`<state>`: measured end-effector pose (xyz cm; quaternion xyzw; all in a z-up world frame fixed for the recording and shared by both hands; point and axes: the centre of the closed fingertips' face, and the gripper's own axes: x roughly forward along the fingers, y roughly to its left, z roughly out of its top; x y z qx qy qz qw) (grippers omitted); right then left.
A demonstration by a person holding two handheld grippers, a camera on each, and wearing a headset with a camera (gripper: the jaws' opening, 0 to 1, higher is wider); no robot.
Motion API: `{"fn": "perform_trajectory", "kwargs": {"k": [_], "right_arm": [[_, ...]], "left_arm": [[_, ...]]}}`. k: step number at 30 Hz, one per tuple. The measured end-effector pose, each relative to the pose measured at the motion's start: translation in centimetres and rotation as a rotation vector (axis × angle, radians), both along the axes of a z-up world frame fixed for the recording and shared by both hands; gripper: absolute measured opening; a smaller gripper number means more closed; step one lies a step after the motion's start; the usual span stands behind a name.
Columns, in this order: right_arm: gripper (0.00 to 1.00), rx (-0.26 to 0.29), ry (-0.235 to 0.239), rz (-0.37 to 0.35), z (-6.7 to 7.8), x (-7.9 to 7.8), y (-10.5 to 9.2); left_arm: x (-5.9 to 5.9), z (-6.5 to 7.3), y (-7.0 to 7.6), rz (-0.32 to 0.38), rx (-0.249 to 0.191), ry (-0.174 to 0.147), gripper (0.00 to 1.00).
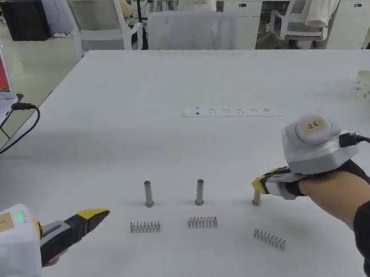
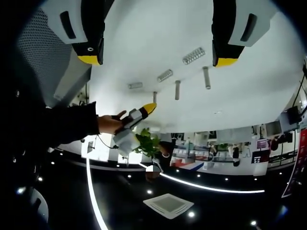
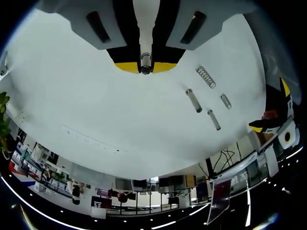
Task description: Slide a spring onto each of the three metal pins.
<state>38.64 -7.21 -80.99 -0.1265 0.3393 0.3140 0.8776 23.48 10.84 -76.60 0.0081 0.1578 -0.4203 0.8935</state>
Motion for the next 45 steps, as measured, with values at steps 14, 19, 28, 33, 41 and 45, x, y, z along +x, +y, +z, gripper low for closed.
{"fn": "perform_trajectory", "kwargs": {"k": [14, 19, 28, 33, 41, 45], "right_arm": [[0.07, -0.014, -0.003, 0.027, -0.2, -0.4, 0.0], [0.09, -0.014, -0.001, 0.028, -0.3, -0.5, 0.0], [0.10, -0.019, 0.007, 0.025, -0.7, -0.7, -0.5], [0.11, -0.020, 0.010, 0.027, -0.6, -1.3, -0.8], [0.12, -0.035, 0.014, 0.035, -0.7, -2.4, -1.3], [0.11, -0.032, 0.027, 0.046, -0.7, -3.3, -1.3]], "left_arm": [[-0.1, -0.1, -0.1, -0.004, 0.000, 0.003, 0.91], [-0.1, -0.1, -0.1, -0.005, 0.001, 0.003, 0.91], [-0.1, -0.2, -0.2, -0.006, -0.002, 0.004, 0.91], [-0.1, -0.3, -0.3, -0.007, -0.003, 0.005, 0.91], [-0.1, -0.4, -0.4, -0.008, -0.009, 0.004, 0.91], [-0.1, -0.4, -0.5, -0.010, -0.010, 0.004, 0.91]]}}
